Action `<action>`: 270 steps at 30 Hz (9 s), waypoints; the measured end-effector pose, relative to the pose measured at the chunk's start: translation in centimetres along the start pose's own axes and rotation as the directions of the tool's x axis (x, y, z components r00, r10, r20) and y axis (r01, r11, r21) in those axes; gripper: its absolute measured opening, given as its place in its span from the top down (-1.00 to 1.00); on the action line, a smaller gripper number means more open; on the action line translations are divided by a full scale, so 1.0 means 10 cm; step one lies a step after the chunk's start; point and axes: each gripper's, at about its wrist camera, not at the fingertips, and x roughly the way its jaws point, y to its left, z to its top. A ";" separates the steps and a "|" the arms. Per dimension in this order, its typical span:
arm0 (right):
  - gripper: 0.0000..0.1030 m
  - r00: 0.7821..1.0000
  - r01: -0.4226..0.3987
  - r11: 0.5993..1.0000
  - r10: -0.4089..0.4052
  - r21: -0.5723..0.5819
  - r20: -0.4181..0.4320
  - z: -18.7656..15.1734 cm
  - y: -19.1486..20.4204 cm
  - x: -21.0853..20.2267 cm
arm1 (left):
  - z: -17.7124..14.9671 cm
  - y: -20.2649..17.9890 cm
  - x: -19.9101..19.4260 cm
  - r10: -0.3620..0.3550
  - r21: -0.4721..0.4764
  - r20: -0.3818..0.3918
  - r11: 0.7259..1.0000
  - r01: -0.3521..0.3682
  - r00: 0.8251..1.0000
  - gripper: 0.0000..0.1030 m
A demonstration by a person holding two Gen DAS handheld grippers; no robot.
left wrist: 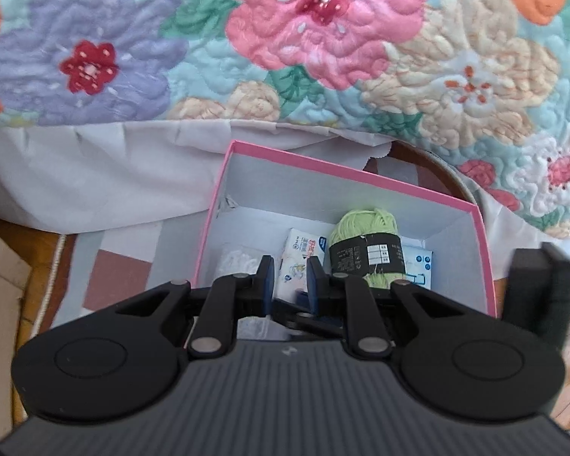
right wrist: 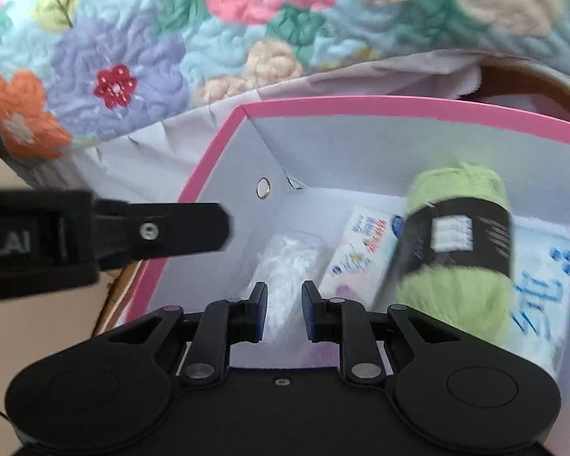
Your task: Organize objects
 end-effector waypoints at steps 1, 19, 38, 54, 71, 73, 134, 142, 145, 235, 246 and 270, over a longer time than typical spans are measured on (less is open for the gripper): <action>0.49 1.000 0.004 1.000 -0.004 -0.009 -0.006 -0.02 0.01 -0.06 | -0.02 0.00 -0.05 0.009 0.003 0.004 1.000 -0.009 1.000 0.67; 0.20 0.993 -0.091 0.971 0.104 -0.219 0.049 -0.31 0.50 -1.95 | -0.36 -0.39 -1.50 0.087 0.176 0.017 0.980 -0.089 0.996 0.20; -0.27 0.990 -0.118 0.848 0.142 -0.516 0.007 -1.34 0.63 -2.89 | -1.38 -0.73 -2.25 0.028 0.279 -0.060 0.960 -0.010 0.998 -0.23; -0.59 0.999 0.028 0.764 -0.002 -0.645 0.041 -1.90 0.10 -2.01 | -1.85 -0.40 -1.31 -0.052 0.159 -0.072 0.985 0.063 0.996 -0.44; -0.59 0.974 0.192 0.776 -0.226 -0.601 0.020 -1.73 -0.58 -0.86 | -1.74 -0.46 -0.12 -0.141 0.076 -0.105 0.986 0.149 0.985 -0.44; -0.59 0.974 0.198 0.782 -0.227 -0.590 0.026 -1.72 -0.59 -0.80 | -1.74 -0.50 0.01 -0.160 0.046 -0.108 0.985 0.165 0.981 -0.40; 0.09 0.997 0.032 0.999 -0.032 -0.003 -0.068 -2.39 -0.28 -0.98 | -2.57 -0.27 0.01 -0.267 -0.292 -0.197 0.934 0.203 0.943 0.14; 0.15 0.990 0.124 0.977 -0.134 -0.171 -0.049 -2.46 -0.02 -0.95 | -2.62 -0.40 -0.05 -0.225 -0.189 -0.179 0.963 0.191 0.958 0.16; 0.15 0.989 0.133 0.971 -0.143 -0.199 -0.036 -2.49 0.08 -1.01 | -2.63 -0.41 -0.18 -0.213 -0.170 -0.163 0.968 0.185 0.963 0.17; 0.36 0.992 0.074 0.997 -0.073 -0.005 0.099 -0.23 -0.22 0.00 | -0.19 0.03 0.53 -0.021 -0.102 -0.118 0.995 0.009 0.993 0.27; 0.03 0.984 0.123 0.988 -0.110 -0.089 0.140 -0.44 -0.05 -0.71 | -0.37 -0.08 -0.08 0.065 -0.005 -0.089 0.998 -0.066 0.994 -0.17; -0.19 0.961 0.178 0.967 -0.131 -0.182 0.243 -0.81 0.56 -2.39 | -0.78 -0.21 -1.69 0.201 0.049 -0.044 0.979 -0.199 0.979 -0.73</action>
